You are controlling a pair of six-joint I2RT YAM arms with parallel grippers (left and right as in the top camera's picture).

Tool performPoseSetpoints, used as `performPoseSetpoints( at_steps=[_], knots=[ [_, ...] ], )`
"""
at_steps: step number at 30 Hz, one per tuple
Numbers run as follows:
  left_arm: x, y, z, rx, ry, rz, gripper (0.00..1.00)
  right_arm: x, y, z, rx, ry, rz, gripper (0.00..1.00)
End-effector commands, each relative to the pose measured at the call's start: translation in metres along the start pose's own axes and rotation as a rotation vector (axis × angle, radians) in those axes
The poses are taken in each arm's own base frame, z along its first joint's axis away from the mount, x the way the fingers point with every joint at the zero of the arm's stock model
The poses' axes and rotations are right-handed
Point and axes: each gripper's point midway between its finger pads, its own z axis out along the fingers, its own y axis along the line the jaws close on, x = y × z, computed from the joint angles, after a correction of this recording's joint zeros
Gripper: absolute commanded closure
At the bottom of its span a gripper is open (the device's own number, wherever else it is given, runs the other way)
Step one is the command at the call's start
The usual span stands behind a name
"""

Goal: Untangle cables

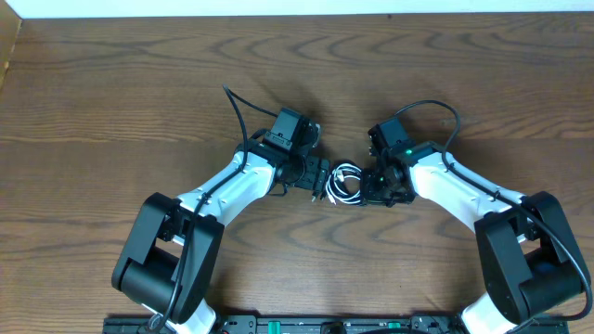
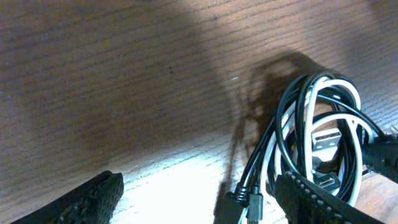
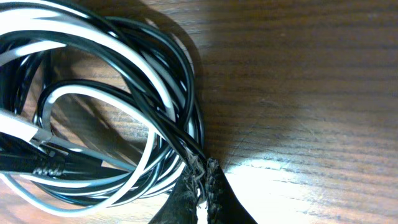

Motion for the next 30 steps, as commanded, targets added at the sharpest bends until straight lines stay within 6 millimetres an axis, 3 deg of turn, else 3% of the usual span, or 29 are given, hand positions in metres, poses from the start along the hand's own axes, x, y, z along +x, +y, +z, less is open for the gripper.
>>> performPoseSetpoints(
  at_steps=[1, 8, 14, 30],
  knots=[
    [-0.004, -0.002, 0.003, 0.010, -0.004, 0.004, 0.17, 0.005, -0.014, 0.006, 0.085, 0.007, -0.087, 0.99],
    [-0.020, -0.006, 0.002, 0.028, -0.067, 0.005, 0.16, -0.003, -0.006, 0.007, 0.049, -0.027, -0.097, 0.99],
    [-0.026, -0.007, 0.002, 0.035, -0.090, -0.021, 0.16, 0.004, 0.030, 0.005, -0.157, 0.011, -0.238, 0.99],
    [-0.029, -0.003, 0.002, 0.007, -0.107, -0.019, 0.16, 0.014, 0.050, 0.008, -0.176, 0.011, -0.370, 0.99]
  ],
)
